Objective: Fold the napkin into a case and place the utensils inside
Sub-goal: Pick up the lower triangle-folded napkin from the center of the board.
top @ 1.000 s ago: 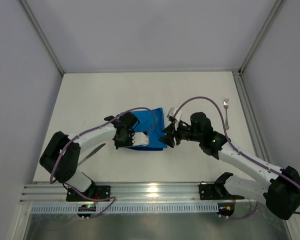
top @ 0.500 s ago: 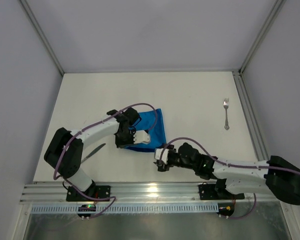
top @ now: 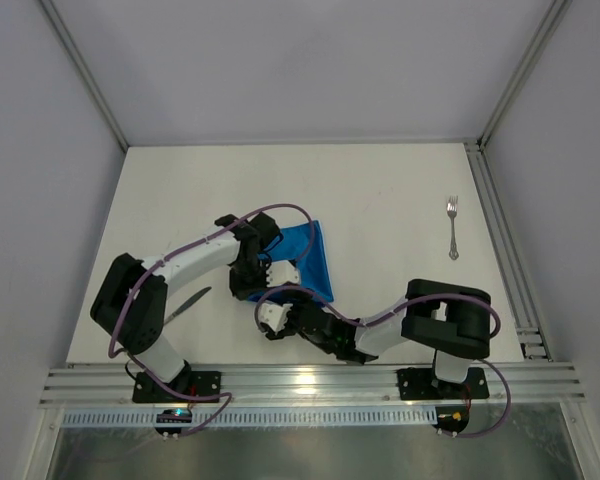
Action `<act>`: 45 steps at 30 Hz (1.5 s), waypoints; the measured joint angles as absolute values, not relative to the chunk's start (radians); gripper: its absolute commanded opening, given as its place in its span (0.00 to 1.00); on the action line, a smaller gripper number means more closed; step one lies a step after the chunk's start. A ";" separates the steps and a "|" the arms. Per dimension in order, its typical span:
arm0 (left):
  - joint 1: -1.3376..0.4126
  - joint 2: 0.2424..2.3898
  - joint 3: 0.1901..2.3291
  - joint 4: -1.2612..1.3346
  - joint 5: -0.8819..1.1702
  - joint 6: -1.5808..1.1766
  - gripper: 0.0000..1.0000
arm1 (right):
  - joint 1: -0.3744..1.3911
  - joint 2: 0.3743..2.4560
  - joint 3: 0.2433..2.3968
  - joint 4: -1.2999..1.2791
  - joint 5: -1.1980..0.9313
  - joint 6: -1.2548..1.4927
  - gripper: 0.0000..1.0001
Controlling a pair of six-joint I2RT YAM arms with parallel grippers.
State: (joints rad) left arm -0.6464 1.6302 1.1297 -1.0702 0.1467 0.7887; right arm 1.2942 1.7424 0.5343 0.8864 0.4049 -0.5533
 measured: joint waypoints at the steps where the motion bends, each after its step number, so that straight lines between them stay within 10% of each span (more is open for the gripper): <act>1: -0.646 1.630 1.130 -1.073 0.150 0.789 0.00 | 1.299 1.761 0.547 0.895 0.420 -0.558 0.76; 22: -0.646 1.649 1.162 -1.104 0.184 0.789 0.00 | 1.334 1.868 0.657 0.801 0.545 -0.601 0.75; 28: -0.646 1.652 1.165 -1.111 0.185 0.791 0.00 | 1.335 1.901 0.686 0.767 0.619 -0.599 0.50; 38: -0.628 1.654 1.165 -1.120 0.187 0.794 0.00 | 1.328 1.851 0.638 0.688 0.690 -0.580 0.45; 45: -0.613 1.654 1.164 -1.121 0.187 0.800 0.00 | 1.319 1.854 0.651 0.600 0.693 -0.550 0.09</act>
State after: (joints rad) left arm -0.6128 1.6539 1.1645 -1.1210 0.1867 0.7998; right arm 1.3190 1.8538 0.6510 0.5999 0.6930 -0.5499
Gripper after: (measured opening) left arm 0.012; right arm 0.156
